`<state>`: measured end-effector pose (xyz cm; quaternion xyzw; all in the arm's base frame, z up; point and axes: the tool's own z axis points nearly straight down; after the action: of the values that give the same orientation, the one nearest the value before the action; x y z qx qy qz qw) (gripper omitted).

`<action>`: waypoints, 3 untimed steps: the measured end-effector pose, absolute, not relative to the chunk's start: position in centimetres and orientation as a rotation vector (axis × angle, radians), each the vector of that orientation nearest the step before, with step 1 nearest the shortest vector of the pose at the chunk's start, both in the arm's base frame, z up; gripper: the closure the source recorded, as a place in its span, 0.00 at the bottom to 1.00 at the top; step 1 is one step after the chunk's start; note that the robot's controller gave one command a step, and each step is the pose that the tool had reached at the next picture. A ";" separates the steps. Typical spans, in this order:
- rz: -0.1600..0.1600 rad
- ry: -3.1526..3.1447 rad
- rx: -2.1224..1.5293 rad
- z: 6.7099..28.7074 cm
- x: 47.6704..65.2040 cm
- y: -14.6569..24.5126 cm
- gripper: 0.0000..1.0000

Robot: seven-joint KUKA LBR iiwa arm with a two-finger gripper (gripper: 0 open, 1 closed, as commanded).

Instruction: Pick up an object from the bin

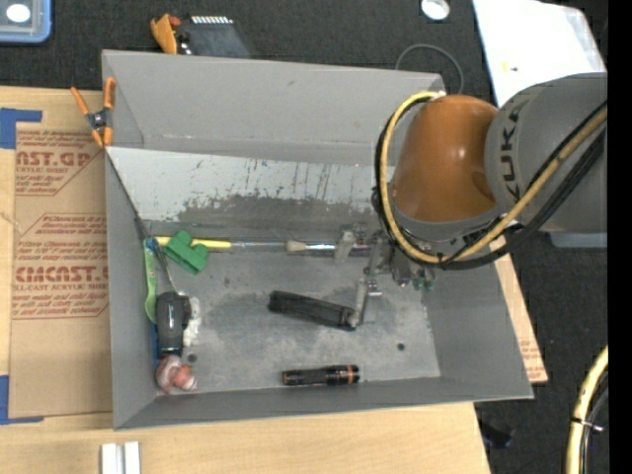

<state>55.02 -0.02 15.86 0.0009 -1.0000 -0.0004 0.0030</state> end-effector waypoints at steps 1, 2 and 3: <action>-0.001 -3.143 0.003 16.3 55.2 0.0 0.00; -0.004 -3.140 -0.013 14.4 54.4 2.4 0.00; -0.003 -3.141 0.011 10.2 54.0 3.4 0.00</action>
Offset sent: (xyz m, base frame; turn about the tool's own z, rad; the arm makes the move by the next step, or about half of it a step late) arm -0.0056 0.0219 -0.0139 0.0121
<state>54.04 3.44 10.16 0.0036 -1.0000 -0.0008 0.0001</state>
